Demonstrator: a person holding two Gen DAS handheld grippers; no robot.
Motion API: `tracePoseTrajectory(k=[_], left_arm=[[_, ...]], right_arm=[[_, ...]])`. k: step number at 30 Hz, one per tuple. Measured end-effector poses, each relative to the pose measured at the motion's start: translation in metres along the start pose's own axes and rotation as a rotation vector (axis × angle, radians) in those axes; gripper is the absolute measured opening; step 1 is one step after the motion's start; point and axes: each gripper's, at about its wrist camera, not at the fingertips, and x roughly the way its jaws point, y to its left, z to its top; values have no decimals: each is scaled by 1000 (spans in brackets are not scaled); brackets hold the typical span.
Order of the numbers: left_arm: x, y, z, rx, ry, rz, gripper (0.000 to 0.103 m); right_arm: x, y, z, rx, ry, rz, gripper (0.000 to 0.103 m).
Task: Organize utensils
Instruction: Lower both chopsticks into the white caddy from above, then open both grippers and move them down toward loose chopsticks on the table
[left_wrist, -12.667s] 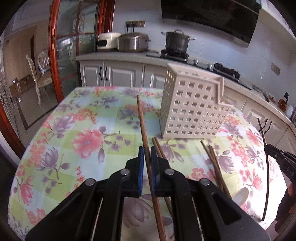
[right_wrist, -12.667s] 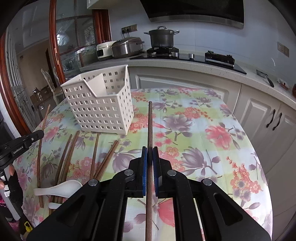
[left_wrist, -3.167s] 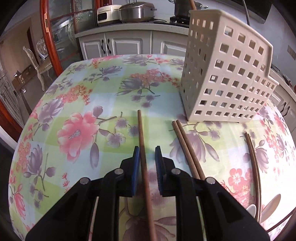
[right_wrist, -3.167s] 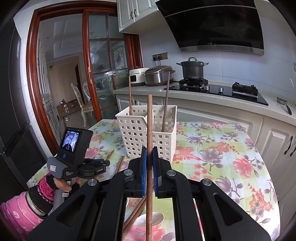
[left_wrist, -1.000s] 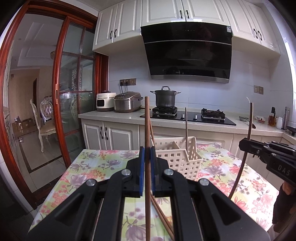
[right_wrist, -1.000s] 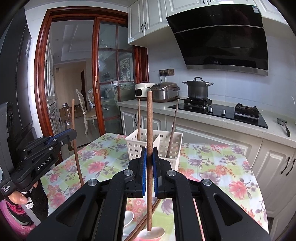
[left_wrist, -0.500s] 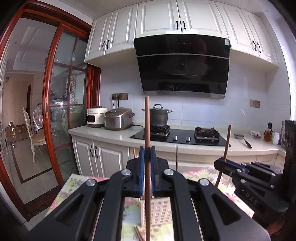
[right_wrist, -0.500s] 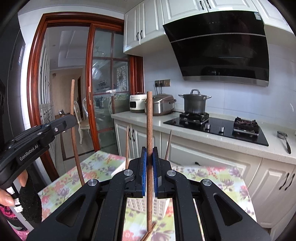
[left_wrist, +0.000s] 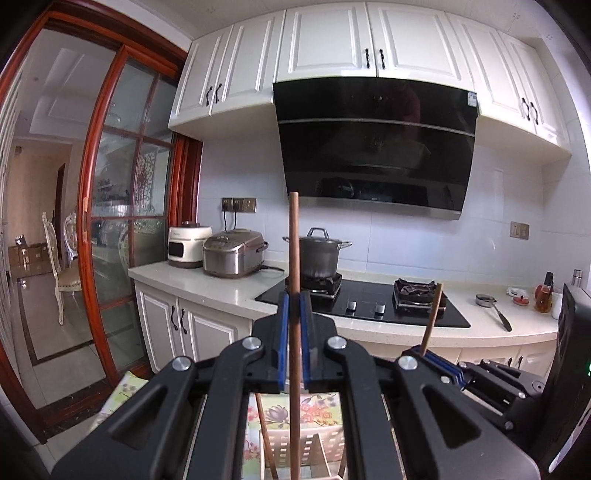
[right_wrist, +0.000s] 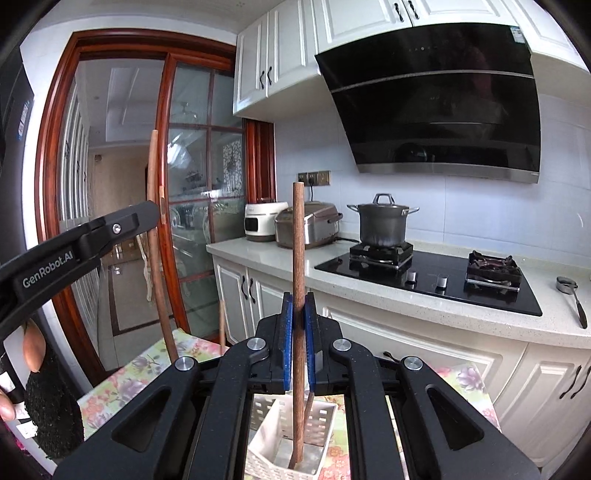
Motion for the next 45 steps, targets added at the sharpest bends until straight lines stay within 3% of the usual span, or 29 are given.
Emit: tracePoseTrajectory(k=[14, 16, 18, 20, 24, 28, 32, 36, 45], left_arm=[[80, 10, -67, -21, 328, -27, 6], [81, 13, -75, -17, 335, -8, 11], [75, 16, -78, -11, 321, 5, 20], [67, 19, -79, -10, 296, 24, 35], [42, 26, -83, -11, 248, 65, 52], [7, 34, -89, -8, 196, 112, 76], [-28, 40, -104, 7, 168, 170, 91], [-50, 48, -129, 30, 199, 212, 96], [-47, 80, -203, -54, 439, 227, 94]], right_arm=[[67, -15, -49, 44, 265, 26, 9], [68, -17, -54, 59, 270, 17, 16], [66, -24, -57, 87, 266, 22, 37], [59, -30, -59, 111, 249, 22, 45], [40, -31, -66, 104, 235, 9, 45], [19, -30, -80, 94, 241, 1, 45], [-2, -25, -104, 86, 277, -1, 45], [-16, -17, -134, 99, 345, 12, 40], [-34, 8, -194, 127, 475, 23, 24]])
